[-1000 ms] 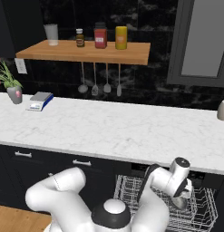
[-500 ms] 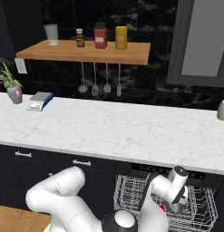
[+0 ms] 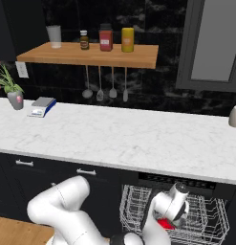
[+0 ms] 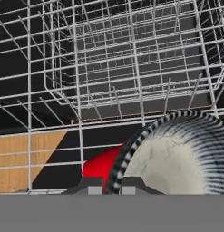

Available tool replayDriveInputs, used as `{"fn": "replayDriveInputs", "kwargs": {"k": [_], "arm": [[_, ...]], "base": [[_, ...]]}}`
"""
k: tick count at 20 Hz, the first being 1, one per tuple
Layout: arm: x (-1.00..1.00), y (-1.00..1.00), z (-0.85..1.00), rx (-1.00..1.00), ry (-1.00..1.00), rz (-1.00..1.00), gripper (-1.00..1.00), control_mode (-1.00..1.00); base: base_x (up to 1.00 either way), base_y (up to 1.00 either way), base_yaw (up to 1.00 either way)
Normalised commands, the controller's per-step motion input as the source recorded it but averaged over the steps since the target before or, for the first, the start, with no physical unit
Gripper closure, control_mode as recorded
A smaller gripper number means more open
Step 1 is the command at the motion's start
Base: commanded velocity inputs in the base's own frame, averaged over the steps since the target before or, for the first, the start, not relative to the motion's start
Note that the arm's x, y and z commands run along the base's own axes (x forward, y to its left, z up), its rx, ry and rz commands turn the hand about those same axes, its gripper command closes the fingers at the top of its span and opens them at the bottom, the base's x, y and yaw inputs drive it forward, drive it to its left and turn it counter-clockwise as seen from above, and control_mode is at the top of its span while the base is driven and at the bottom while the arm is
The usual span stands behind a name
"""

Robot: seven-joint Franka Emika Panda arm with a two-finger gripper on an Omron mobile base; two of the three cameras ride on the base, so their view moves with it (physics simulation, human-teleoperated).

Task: Pick up the cup and bowl from the counter, place them in the dishwasher, and close the dishwasher door.

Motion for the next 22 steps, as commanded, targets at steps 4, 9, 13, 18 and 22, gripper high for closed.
{"fn": "replayDriveInputs", "kwargs": {"k": [4,9,13,18,22], "arm": [[0.00,0.88,-0.05,-0.10,-0.09,0.00,1.00,-1.00],[0.00,0.72,-0.21,-0.02,-0.01,0.00,1.00,-1.00],[0.00,0.42,-0.32,0.00,0.01,0.00,1.00,-1.00],[0.01,0.31,-0.18,0.00,0.04,0.01,-1.00,-1.00],[0.01,0.29,0.00,0.00,0.03,0.03,-1.00,-1.00]], "base": [[0.00,0.00,0.00],[0.00,0.00,0.00],[0.00,0.00,0.00],[0.00,0.00,0.00],[0.00,0.00,0.00]]}}
